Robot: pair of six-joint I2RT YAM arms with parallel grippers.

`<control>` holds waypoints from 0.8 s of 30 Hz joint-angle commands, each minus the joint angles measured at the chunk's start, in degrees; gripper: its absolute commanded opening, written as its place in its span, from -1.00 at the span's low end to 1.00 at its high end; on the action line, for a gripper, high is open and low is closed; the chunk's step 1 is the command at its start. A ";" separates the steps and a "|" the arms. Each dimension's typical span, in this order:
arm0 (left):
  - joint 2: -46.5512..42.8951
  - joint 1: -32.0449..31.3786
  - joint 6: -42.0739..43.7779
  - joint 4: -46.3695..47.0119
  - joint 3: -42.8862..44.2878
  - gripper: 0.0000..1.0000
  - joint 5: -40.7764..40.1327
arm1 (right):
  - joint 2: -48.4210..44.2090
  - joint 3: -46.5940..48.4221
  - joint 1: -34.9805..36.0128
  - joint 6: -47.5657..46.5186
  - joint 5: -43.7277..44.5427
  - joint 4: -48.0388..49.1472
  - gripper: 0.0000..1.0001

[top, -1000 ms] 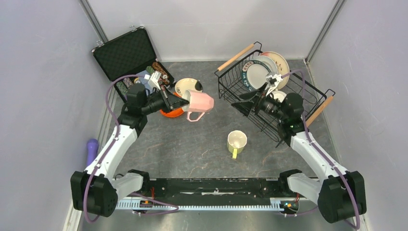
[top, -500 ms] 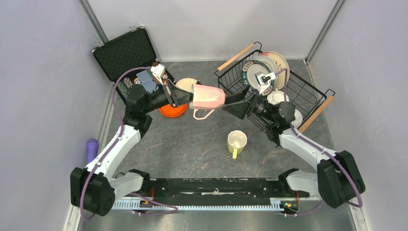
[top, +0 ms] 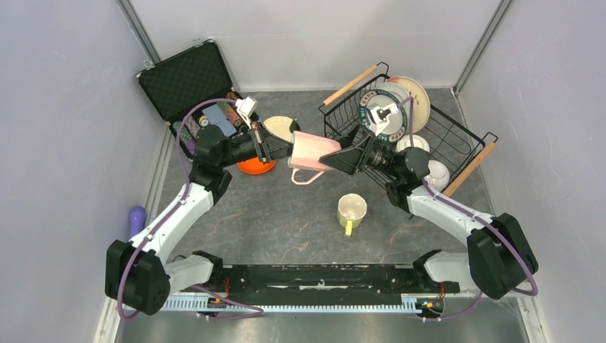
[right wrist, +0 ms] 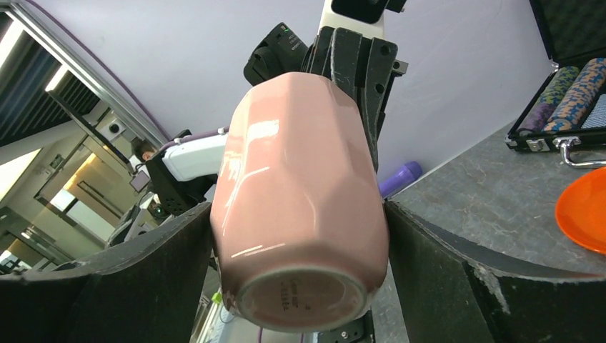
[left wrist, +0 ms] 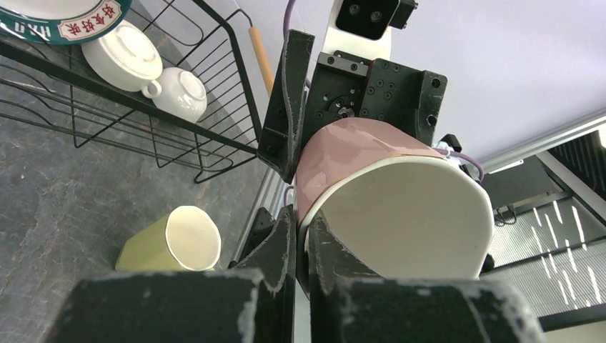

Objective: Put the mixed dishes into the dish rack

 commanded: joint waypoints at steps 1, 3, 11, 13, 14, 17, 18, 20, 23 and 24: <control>0.32 -0.76 -1.52 3.65 3.60 -0.95 0.82 | 0.29 3.02 1.21 1.17 0.59 4.24 0.84; 0.44 -1.02 -1.21 3.31 3.52 -0.95 0.64 | 0.35 3.18 1.43 1.16 0.64 4.22 0.84; 1.19 -1.57 0.62 2.00 3.88 -0.96 -0.06 | 1.21 3.56 2.10 1.35 -0.09 3.92 0.48; 1.22 -1.58 1.23 1.57 3.86 -0.95 -0.16 | 1.29 3.47 2.13 1.86 0.01 4.78 0.15; 1.22 -1.59 1.87 1.07 3.82 -0.96 -0.24 | 1.38 3.47 2.14 2.19 0.07 5.17 -0.03; 1.01 -1.49 3.92 0.30 3.34 -0.84 -0.79 | 1.63 3.73 2.15 2.70 0.02 5.31 -0.43; 0.95 -1.35 4.48 -0.81 3.34 -0.69 -1.10 | 1.69 3.73 2.15 2.96 -0.06 5.31 -0.48; 1.17 -1.12 5.92 -2.82 3.59 -0.48 -1.09 | 1.68 3.73 2.04 3.00 -0.23 5.36 -0.62; 1.61 0.13 6.87 -5.13 3.79 0.10 0.37 | 1.56 3.82 1.05 3.17 -0.42 5.26 -0.70; 1.70 0.97 6.32 -4.50 3.49 0.19 1.07 | 1.41 4.06 0.40 3.24 -0.56 5.09 -0.75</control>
